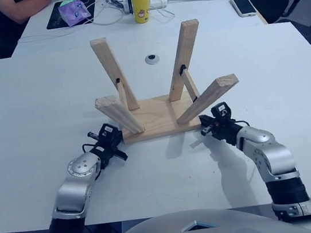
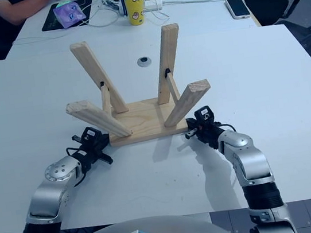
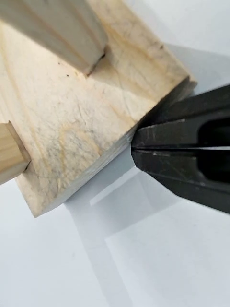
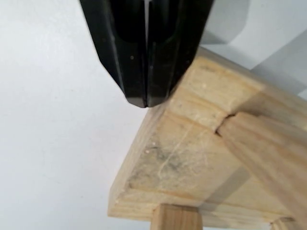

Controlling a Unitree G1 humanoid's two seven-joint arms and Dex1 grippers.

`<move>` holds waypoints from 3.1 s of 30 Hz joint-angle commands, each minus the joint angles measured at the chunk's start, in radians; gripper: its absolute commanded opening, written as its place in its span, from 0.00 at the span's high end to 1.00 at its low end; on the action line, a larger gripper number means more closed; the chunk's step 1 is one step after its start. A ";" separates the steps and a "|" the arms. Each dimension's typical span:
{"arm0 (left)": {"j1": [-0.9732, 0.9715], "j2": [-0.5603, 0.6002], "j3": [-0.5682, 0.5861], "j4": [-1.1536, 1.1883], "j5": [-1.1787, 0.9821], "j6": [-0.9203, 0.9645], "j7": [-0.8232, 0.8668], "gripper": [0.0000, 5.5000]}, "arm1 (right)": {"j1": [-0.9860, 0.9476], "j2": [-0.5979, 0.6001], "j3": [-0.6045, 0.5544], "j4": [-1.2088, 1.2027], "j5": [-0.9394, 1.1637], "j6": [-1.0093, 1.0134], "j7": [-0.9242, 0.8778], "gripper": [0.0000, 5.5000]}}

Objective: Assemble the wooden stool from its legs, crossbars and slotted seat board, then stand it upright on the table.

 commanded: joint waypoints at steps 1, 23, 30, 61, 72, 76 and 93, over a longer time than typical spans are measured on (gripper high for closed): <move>-0.047 -0.122 -0.067 -0.178 -0.248 0.029 -0.146 1.00 | -0.051 0.088 0.079 -0.186 0.266 0.169 0.129 1.00; -0.215 -0.081 0.168 -0.374 -0.522 0.346 -0.183 1.00 | -0.205 0.171 -0.264 -0.464 0.666 0.661 0.064 1.00; -0.208 0.001 0.199 -0.363 -0.505 0.339 -0.234 1.00 | -0.235 0.175 -0.294 -0.488 0.733 0.711 0.045 1.00; -0.228 0.358 0.119 0.338 -0.167 -0.670 -0.781 0.56 | -0.432 -0.340 -0.035 0.691 0.154 -0.525 0.959 0.52; -0.378 0.303 0.000 0.547 -0.100 -0.796 -0.839 0.56 | -0.589 -0.247 0.068 0.889 0.065 -0.673 1.039 0.52; -0.399 0.289 -0.018 0.585 -0.098 -0.808 -0.855 0.56 | -0.608 -0.234 0.080 0.931 0.048 -0.706 1.057 0.55; -0.471 0.456 0.144 0.209 -0.655 0.047 -0.980 0.74 | -0.632 -0.599 0.216 0.394 0.534 0.102 1.119 0.70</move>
